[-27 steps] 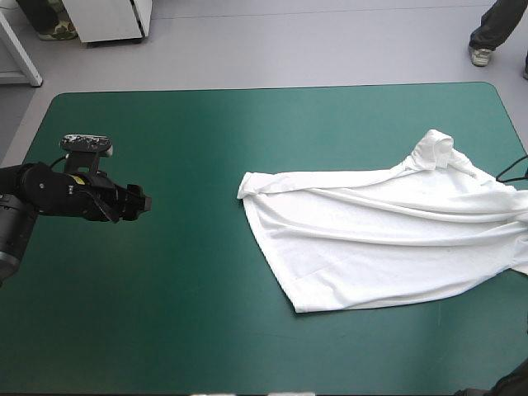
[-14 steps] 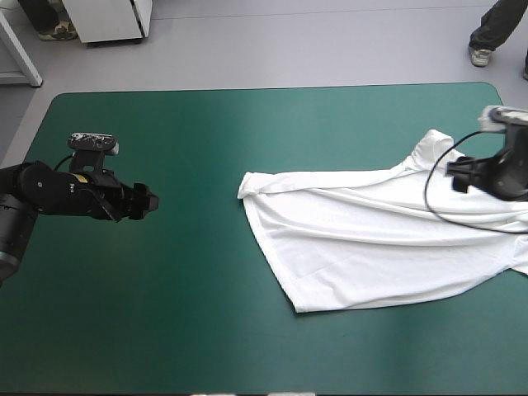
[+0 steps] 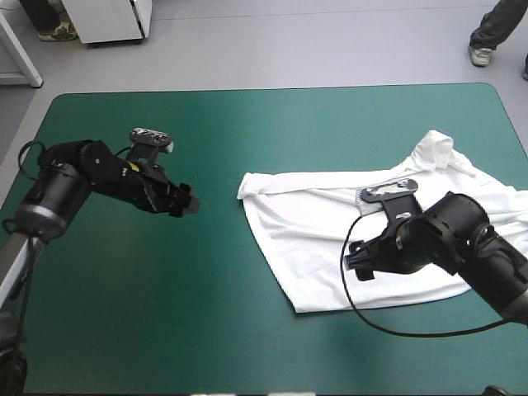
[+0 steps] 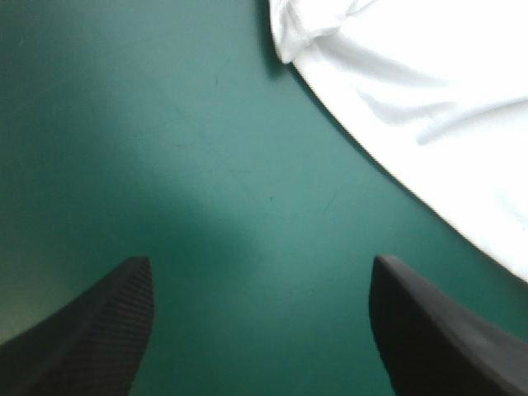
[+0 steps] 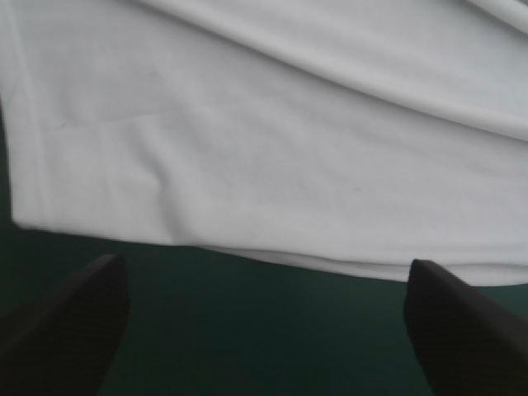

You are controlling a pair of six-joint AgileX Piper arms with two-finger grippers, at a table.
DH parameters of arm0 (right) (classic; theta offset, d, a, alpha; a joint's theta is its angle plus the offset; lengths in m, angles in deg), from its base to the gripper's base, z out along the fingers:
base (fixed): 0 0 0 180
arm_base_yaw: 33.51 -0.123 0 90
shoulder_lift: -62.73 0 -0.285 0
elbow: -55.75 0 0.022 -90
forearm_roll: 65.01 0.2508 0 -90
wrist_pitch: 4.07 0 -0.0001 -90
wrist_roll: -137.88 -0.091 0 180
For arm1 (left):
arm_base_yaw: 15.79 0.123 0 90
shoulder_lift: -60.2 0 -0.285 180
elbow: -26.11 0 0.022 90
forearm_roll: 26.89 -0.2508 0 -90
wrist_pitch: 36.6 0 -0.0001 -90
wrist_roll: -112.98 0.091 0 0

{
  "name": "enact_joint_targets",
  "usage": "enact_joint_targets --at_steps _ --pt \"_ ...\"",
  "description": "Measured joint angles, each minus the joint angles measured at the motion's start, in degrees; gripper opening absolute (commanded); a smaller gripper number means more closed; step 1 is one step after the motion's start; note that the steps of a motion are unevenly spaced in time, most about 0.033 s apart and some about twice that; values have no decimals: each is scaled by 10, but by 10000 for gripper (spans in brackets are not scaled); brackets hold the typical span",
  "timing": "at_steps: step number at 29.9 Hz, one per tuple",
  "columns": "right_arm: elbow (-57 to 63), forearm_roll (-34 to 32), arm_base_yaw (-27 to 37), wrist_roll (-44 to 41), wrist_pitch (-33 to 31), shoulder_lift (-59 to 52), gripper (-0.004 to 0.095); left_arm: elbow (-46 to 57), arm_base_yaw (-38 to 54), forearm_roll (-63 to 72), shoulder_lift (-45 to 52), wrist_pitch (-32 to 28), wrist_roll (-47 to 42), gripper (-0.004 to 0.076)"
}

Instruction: Fold the cloth

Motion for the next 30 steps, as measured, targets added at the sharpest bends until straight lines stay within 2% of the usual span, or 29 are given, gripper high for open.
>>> enact_joint_targets --at_steps 7,16,24,27,30 --pt "10 1 -106 -38 2 4 831 -144 -85 -77 -142 -2 -39 527" --pt "44 0 -181 -79 4 4 831 -309 -98 -71 -323 25 -58 527" --pt "78 0 -195 -92 4 4 831 -359 -127 -73 -406 28 -61 524" --pt "79 0 -195 -92 5 4 831 -360 -144 -77 -419 20 -68 480" --pt "79 0 -195 -87 5 8 831 -364 -152 -79 -437 17 -80 405"
